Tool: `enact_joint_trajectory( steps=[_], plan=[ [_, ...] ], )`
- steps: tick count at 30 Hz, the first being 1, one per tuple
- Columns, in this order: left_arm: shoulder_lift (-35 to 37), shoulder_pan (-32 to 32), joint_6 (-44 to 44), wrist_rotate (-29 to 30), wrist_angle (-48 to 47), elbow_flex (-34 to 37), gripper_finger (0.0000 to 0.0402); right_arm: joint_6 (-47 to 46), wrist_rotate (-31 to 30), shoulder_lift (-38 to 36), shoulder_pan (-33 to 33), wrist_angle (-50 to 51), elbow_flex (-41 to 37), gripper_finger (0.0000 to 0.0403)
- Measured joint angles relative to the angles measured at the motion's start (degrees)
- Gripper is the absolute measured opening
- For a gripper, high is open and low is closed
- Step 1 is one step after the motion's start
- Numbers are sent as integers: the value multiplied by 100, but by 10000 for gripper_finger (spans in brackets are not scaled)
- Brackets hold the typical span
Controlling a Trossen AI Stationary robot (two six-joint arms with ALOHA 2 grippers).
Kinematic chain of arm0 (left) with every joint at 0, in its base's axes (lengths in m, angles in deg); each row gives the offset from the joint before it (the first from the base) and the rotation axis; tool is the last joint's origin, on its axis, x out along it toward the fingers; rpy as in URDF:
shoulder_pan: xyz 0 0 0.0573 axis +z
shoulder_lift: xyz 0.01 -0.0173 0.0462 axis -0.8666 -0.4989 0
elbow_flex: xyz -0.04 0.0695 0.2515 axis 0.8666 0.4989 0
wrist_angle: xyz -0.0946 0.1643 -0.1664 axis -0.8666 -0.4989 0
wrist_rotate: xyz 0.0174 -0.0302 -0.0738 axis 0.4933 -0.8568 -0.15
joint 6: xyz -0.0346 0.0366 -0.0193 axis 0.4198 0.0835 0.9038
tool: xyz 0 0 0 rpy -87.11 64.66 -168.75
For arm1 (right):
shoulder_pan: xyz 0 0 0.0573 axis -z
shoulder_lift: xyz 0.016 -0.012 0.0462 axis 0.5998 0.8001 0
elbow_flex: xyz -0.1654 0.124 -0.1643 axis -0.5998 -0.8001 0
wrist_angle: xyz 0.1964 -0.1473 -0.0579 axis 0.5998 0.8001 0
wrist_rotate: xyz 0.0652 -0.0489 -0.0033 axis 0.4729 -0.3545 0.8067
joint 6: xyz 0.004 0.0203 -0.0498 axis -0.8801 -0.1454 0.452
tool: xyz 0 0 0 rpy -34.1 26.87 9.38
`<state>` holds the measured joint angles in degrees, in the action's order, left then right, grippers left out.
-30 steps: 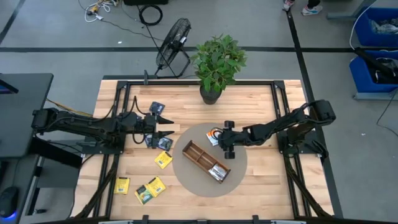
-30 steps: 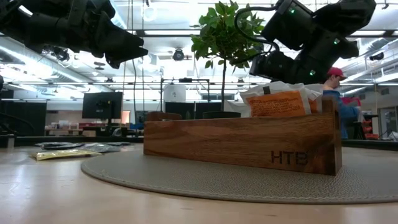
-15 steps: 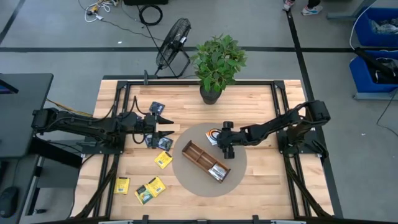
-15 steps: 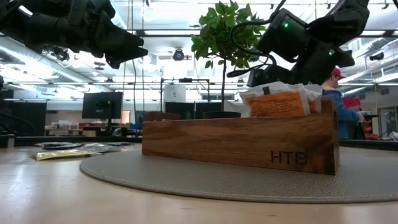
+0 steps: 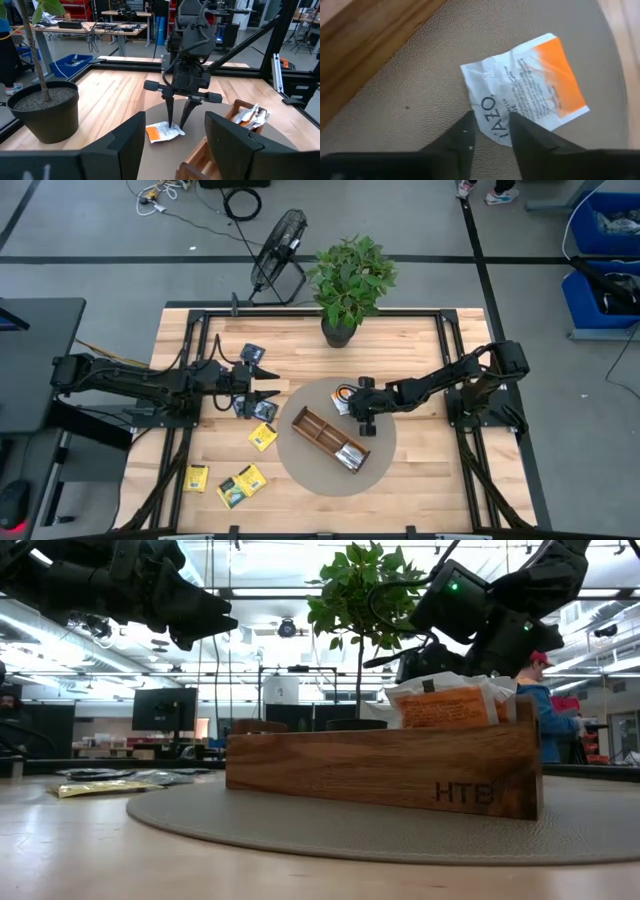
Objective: Pick & Place Tea
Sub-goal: Put the orange tea bag into the bottom section of the wooden organizer
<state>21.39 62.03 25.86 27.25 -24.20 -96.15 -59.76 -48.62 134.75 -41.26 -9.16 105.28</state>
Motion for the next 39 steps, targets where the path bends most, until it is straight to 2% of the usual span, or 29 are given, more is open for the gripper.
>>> enact_joint_trajectory(
  steps=[7,14,18,27,39],
  plan=[
    [0,0,33,0,-2,2,209,-74,-12,2,33,22,-4,10],
    [0,0,35,0,-2,2,209,-423,-44,-42,-23,-72,12,4],
    [0,0,35,0,-2,0,209,-477,-68,-128,-96,0,285,2],
    [-2,0,31,1,-56,0,209,-539,-70,-129,-162,932,877,1],
    [-9,0,-179,2,-87,0,209,-904,-2,-129,-105,1648,1644,0]
  ],
)
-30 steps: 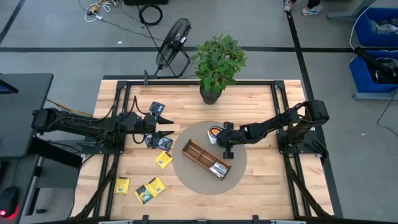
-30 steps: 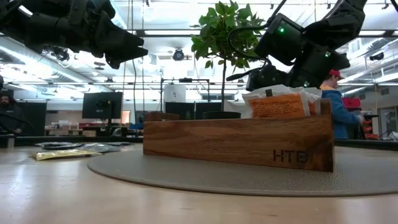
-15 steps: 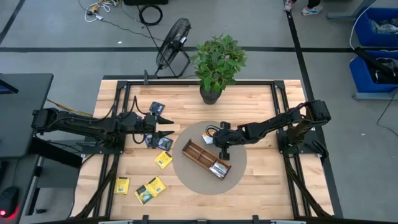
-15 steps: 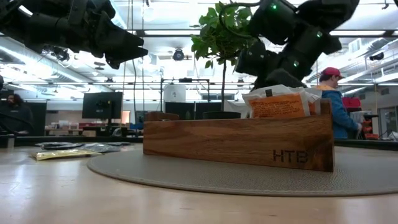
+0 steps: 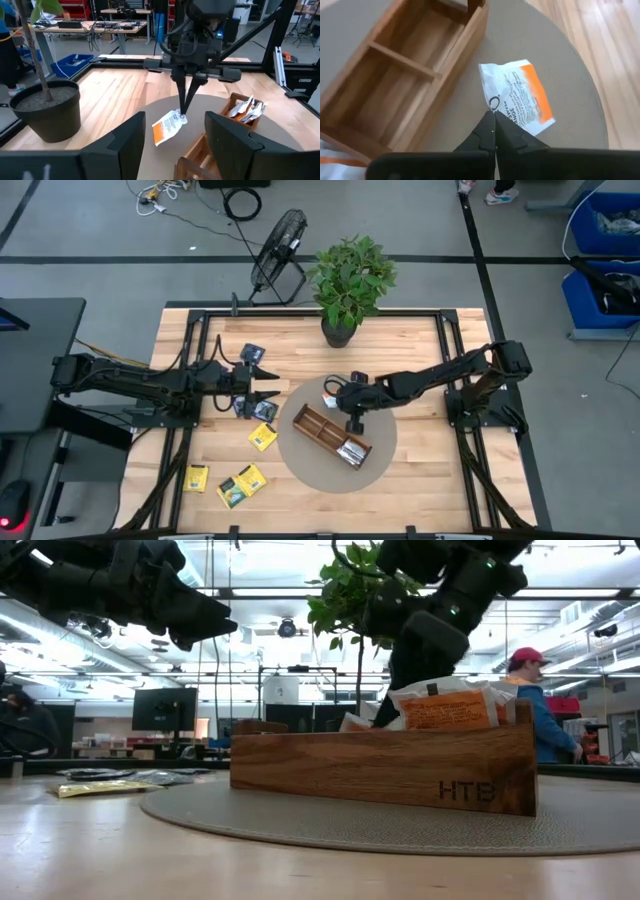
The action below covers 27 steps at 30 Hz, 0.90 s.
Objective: Pick & Place Tea
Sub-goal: Put the orange tea bag into the bottom section of the wooden organizer
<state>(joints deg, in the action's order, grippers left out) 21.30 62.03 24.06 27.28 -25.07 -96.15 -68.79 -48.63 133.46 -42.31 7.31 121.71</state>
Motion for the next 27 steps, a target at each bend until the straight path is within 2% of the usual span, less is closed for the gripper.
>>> enact_joint_trajectory(
  steps=[8,14,21,27],
  plan=[
    [0,0,-684,0,12,0,209,-60,65,0,39,347,454,0],
    [-193,0,-810,2,80,-82,209,-165,195,-2,99,489,743,0],
    [-1062,-1,-1289,159,109,-390,208,-148,433,-4,136,507,1098,0],
    [-1771,-127,-1333,127,136,-795,208,-66,517,-7,138,554,1339,0]
  ],
)
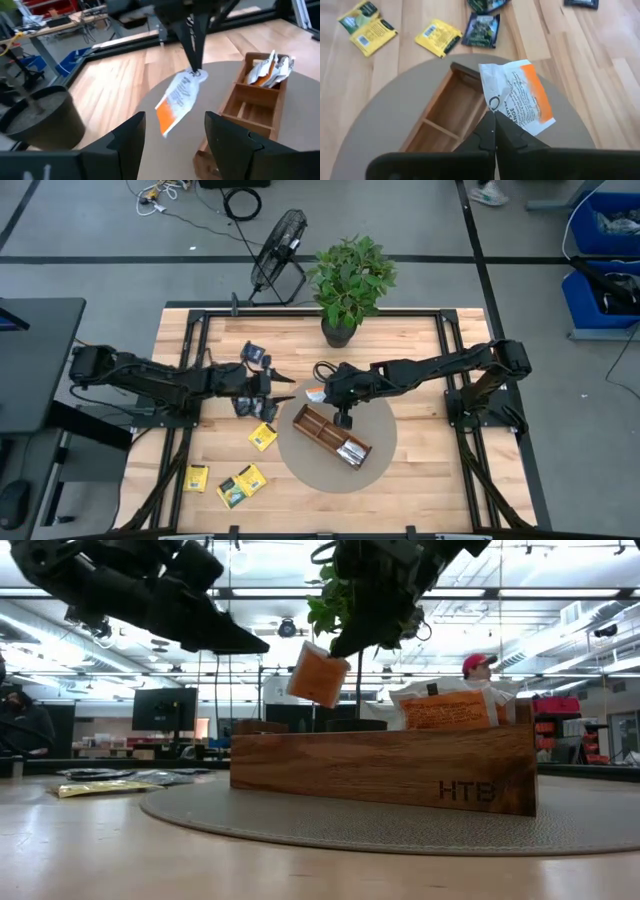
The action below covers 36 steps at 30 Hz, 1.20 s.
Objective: Pick & Place Tea
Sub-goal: Put the orange tea bag into the bottom section of the wooden organizer
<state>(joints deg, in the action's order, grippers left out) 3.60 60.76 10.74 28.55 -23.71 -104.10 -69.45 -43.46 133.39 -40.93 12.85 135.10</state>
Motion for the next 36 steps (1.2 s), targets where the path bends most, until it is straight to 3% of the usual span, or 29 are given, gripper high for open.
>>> enact_joint_trajectory(
  steps=[8,20,24,29,33,36],
  plan=[
    [-600,-169,-199,-1,10,-485,206,-21,0,0,2,83,187,0],
    [-1243,-273,-313,69,-8,-827,169,-141,143,0,20,-1,207,0],
    [-1245,-273,-409,71,10,-888,124,-149,283,0,13,-81,207,0],
    [-1243,-273,-452,68,-12,-910,21,-22,282,0,-13,-264,207,0],
    [-1243,-273,-338,70,-32,-910,7,121,219,0,-19,-308,207,12],
    [-1243,-239,-133,68,-53,-909,4,297,-48,-90,-81,-131,207,44]
  ],
)
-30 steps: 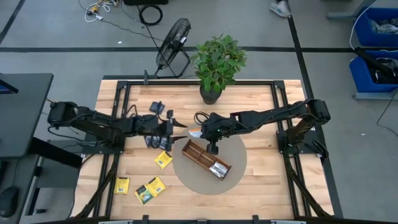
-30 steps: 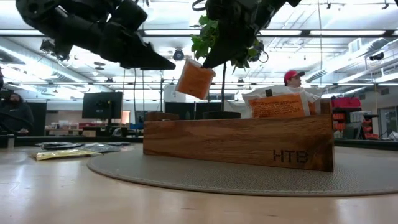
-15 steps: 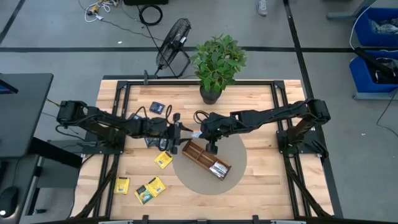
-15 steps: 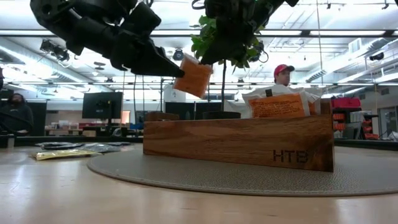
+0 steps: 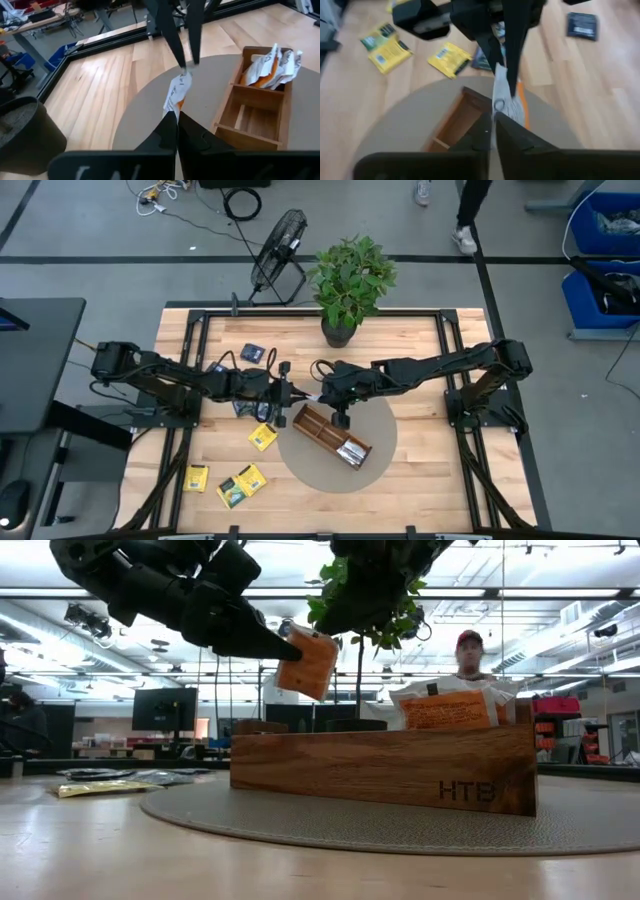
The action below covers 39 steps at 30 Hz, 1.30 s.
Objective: Pick & Place Tea
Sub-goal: Put the orange tea bag into the bottom section of the wooden organizer
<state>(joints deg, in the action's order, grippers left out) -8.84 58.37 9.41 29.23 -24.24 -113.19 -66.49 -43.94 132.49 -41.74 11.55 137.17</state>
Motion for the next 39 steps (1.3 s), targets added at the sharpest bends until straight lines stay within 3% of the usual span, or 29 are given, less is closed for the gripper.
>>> enact_joint_trajectory(
  steps=[6,12,16,20,25,29,34,39],
  plan=[
    [17,119,221,-44,51,1,3,176,-1062,-306,-222,302,0,137],
    [20,294,594,-970,625,1,2,962,-1926,-266,-578,164,0,226],
    [20,304,678,-1091,688,1,2,941,-2173,-251,-629,97,-4,255],
    [17,357,882,-1088,705,3,2,908,-2170,-248,-645,33,-4,259],
    [15,339,865,-1131,773,3,2,865,-1940,-196,-598,-68,-4,240],
    [15,342,877,-1117,777,3,2,740,-1518,-196,-523,-190,-4,201],
    [13,339,878,-1118,777,3,2,715,-1453,-196,-465,-165,-4,125],
    [13,342,921,-1109,790,3,6,801,-1452,-196,-465,-143,-4,18]
  ],
)
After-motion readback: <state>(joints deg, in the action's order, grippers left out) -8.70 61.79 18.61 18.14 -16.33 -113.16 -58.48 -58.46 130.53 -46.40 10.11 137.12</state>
